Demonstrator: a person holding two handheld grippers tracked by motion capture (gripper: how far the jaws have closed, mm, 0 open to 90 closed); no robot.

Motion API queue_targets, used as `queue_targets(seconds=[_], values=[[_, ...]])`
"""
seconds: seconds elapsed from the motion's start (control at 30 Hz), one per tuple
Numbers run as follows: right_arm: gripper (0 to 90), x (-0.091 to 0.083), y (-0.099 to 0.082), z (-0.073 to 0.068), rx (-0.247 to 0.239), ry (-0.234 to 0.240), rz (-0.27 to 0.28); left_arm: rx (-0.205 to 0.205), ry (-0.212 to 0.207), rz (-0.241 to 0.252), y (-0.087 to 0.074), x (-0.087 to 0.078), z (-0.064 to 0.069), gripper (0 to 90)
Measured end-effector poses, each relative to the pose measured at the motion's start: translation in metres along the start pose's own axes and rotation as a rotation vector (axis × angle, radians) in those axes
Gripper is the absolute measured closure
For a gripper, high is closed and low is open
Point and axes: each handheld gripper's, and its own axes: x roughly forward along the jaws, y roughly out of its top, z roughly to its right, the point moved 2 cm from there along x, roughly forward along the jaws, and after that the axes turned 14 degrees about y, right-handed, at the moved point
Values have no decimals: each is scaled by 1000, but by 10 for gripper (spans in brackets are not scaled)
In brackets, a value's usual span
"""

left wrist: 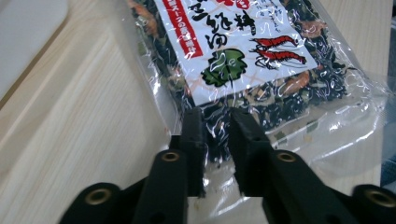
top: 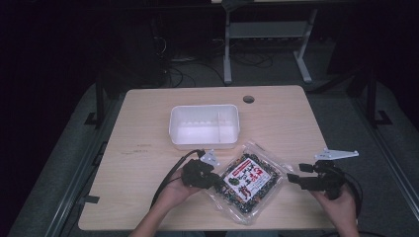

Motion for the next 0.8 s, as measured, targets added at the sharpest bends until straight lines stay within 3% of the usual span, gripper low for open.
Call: queue_targets(seconds=[0.17,0.4,0.8], values=[[304,1,3,4,20,-14,7,32,-4,-32,10,8,2,891],[293,5,7,14,56,-17,2,48,-1,-85,14,19,3,895],[284,15,9,28,121,-17,-19,100,18,-105,17,20,7,897]])
